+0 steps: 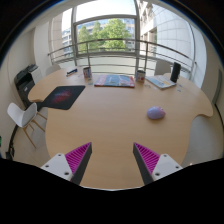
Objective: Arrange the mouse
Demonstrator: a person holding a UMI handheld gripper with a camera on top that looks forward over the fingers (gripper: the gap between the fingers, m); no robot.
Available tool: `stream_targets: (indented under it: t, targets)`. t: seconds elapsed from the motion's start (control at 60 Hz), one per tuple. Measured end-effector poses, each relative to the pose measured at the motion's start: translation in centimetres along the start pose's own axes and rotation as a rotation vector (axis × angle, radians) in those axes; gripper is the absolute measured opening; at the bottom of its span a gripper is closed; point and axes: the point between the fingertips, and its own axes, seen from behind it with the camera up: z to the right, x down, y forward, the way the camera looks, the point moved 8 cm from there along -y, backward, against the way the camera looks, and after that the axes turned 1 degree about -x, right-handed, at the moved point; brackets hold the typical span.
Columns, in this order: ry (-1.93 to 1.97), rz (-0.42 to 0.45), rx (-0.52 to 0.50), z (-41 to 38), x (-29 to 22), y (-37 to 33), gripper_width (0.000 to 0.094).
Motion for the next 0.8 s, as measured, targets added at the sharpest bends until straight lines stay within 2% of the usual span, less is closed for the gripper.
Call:
stream_targets:
  t: [0.133, 0.283, 0.567, 0.8]
  targets:
    - [-0.017, -0.003, 0.055, 1.2, -0.8, 0.4, 0.0845]
    - [0.000, 0.033, 0.080, 1.3, -4.4, 2.9, 0.0845]
    - [0.113, 0.061, 0.106, -4.7, -16.6, 12.0, 0.0849]
    - [0.144, 0.097, 0.158, -13.4, -28.1, 18.8, 0.0840]
